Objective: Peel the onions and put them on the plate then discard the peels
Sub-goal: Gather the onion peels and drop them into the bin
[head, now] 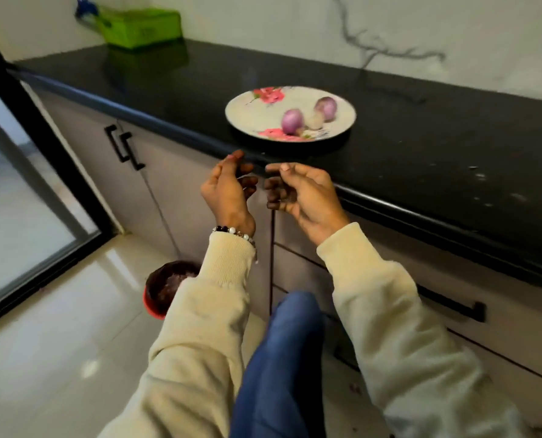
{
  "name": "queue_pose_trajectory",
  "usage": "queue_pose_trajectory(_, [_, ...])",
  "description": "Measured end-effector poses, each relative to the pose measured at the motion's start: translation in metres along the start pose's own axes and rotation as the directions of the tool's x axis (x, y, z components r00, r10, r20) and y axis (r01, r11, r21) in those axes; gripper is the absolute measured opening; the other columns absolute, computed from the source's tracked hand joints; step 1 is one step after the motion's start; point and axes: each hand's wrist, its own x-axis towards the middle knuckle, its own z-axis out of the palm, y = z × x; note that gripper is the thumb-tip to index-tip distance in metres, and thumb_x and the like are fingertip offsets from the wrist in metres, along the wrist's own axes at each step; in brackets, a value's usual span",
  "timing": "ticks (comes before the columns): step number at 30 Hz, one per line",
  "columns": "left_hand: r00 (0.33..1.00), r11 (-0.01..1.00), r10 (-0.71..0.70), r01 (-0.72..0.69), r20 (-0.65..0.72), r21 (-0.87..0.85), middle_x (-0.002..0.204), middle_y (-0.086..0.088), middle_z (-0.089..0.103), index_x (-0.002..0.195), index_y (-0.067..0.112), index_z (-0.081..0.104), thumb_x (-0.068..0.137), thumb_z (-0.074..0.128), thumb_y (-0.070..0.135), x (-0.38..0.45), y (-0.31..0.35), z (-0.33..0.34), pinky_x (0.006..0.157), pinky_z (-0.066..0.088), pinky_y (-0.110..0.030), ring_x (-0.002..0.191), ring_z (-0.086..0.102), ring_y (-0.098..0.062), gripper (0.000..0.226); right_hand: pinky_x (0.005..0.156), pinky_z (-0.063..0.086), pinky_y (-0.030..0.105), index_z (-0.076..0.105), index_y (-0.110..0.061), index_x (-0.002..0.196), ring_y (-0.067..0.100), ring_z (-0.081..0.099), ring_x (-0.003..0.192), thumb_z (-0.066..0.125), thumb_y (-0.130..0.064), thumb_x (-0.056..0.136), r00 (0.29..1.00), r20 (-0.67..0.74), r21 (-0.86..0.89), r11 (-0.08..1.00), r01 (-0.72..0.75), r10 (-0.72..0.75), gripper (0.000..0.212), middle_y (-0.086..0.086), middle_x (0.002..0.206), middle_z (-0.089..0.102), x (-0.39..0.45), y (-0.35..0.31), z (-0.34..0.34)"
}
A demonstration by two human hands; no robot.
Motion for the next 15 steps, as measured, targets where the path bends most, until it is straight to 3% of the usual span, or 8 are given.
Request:
queue_pose_trajectory(5, [0.958,0.996,-0.021,0.044,0.284,-0.076,0.072,-0.010,0.066,0.092,0.004,0.073,0.088,0.064,0.015,-0.061,-0.003,0.076,0.052,0.045,-0.026,0.063,0.059,-0.025,0.015,0.059,0.052,0.025,0.066,-0.005,0.100,0.014,0.060,0.061,0.044,-0.011,0.104,0.978,-0.080,0.026,0.981,0.194,-0.191,0.023,0.007,0.077,0.067,-0.053,-0.075,-0.073])
queue_pose_trajectory(9, [0.873,0.972,-0.189,0.233,0.449,-0.044,0.070,-0.005,0.068,0.092,0.005,0.067,0.096,0.055,0.015,-0.093,-0.027,0.124,0.056,0.049,-0.022,0.059,0.063,-0.014,0.017,0.067,0.054,0.024,0.069,-0.002,0.101,0.014,0.065,0.075,0.047,-0.008,0.103,0.872,-0.346,-0.242,0.931,0.272,-0.345,0.023,0.006,0.083,0.069,-0.069,-0.103,-0.150])
queue_pose_trajectory(12, [0.823,0.938,-0.298,0.347,0.483,-0.014,0.084,-0.006,0.072,0.094,0.009,0.066,0.100,0.050,0.018,-0.104,-0.050,0.146,0.069,0.053,-0.024,0.077,0.070,-0.015,0.019,0.092,0.054,0.034,0.070,-0.005,0.113,0.017,0.064,0.098,0.051,-0.017,0.102,0.746,-0.528,-0.606,0.795,0.002,-0.405,0.024,0.004,0.104,0.069,-0.075,-0.109,-0.213])
queue_pose_trajectory(15, [0.812,0.923,-0.335,0.386,0.479,-0.007,0.107,-0.009,0.069,0.107,0.009,0.064,0.101,0.050,0.023,-0.106,-0.064,0.162,0.085,0.051,-0.027,0.102,0.066,-0.019,0.021,0.108,0.039,0.039,0.057,-0.002,0.131,0.034,0.049,0.128,0.045,-0.034,0.104,0.751,-0.592,-0.779,0.447,-0.440,-0.293,0.043,0.018,0.136,0.056,-0.081,-0.109,-0.265])
